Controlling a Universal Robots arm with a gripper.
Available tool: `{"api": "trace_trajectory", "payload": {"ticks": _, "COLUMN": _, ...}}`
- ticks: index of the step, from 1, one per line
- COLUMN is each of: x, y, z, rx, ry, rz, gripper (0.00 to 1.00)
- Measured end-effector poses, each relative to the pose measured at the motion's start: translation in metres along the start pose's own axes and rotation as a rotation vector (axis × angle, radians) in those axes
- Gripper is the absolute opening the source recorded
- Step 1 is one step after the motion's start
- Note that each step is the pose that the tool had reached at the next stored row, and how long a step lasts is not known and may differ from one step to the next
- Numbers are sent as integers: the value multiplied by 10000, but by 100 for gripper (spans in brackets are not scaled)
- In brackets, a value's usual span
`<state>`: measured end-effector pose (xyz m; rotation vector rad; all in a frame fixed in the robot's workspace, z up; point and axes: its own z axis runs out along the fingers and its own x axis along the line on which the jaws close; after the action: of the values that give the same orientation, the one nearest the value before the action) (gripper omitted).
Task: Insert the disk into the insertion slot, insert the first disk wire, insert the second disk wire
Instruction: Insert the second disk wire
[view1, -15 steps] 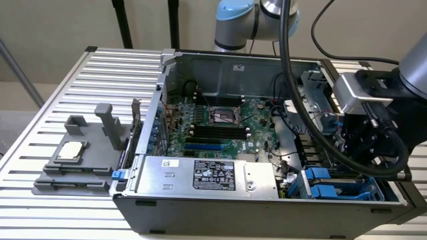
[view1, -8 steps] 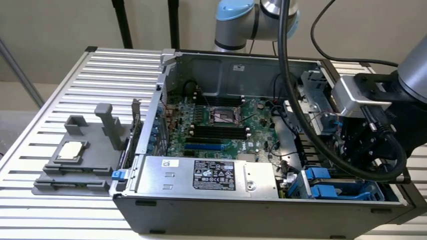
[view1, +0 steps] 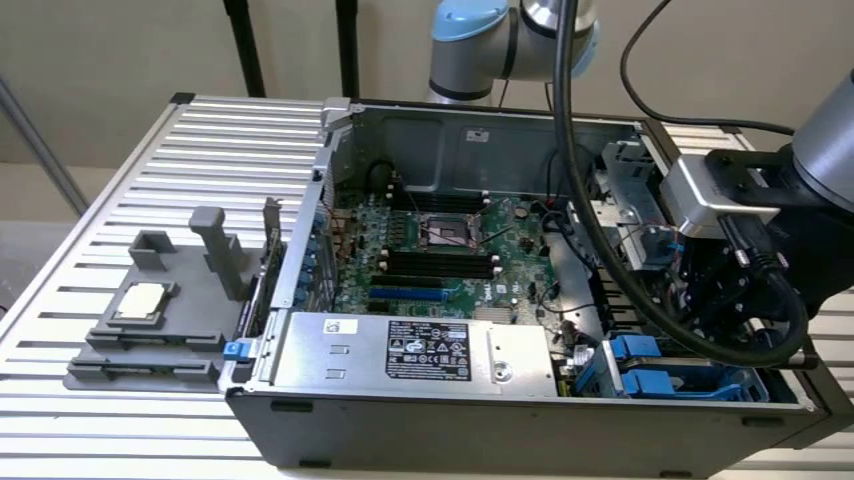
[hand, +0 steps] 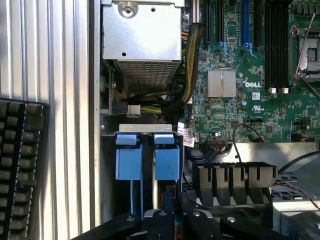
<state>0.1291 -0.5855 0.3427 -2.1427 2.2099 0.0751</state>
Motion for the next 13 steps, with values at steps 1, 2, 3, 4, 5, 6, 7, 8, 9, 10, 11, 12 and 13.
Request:
{"api": "trace_trajectory", "payload": {"ticks": 1, "x": 0, "y": 1, "z": 0, "rx": 3, "ry": -6, "rz": -2, "gripper": 16}}
{"api": "trace_trajectory", "payload": {"ticks": 2, "x": 0, "y": 1, "z": 0, "rx": 5, "ry": -13, "rz": -4, "gripper": 16}}
{"api": "trace_trajectory", "payload": {"ticks": 3, "x": 0, "y": 1, "z": 1, "rx": 7, "ry": -20, "rz": -6, "gripper": 16}}
{"api": "trace_trajectory", "payload": {"ticks": 4, "x": 0, "y": 1, "z": 2, "rx": 9, "ry": -26, "rz": -7, "gripper": 16}}
{"api": "trace_trajectory", "payload": {"ticks": 5, "x": 0, "y": 1, "z": 3, "rx": 11, "ry": -33, "rz": -9, "gripper": 16}}
{"api": "trace_trajectory", "payload": {"ticks": 6, "x": 1, "y": 1, "z": 5, "rx": 14, "ry": -42, "rz": -11, "gripper": 16}}
{"api": "trace_trajectory", "payload": {"ticks": 7, "x": 1, "y": 1, "z": 7, "rx": 16, "ry": -48, "rz": -13, "gripper": 16}}
{"api": "trace_trajectory", "payload": {"ticks": 8, "x": 2, "y": 1, "z": 10, "rx": 17, "ry": -54, "rz": -14, "gripper": 16}}
{"api": "trace_trajectory", "payload": {"ticks": 9, "x": 3, "y": 1, "z": 13, "rx": 18, "ry": -57, "rz": -15, "gripper": 16}}
{"api": "trace_trajectory", "payload": {"ticks": 10, "x": 4, "y": 1, "z": 15, "rx": 19, "ry": -62, "rz": -16, "gripper": 16}}
{"api": "trace_trajectory", "payload": {"ticks": 11, "x": 6, "y": 1, "z": 19, "rx": 20, "ry": -68, "rz": -18, "gripper": 16}}
{"api": "trace_trajectory", "payload": {"ticks": 12, "x": 7, "y": 1, "z": 24, "rx": 21, "ry": -76, "rz": -19, "gripper": 16}}
{"api": "trace_trajectory", "payload": {"ticks": 13, "x": 9, "y": 1, "z": 28, "rx": 22, "ry": -83, "rz": -21, "gripper": 16}}
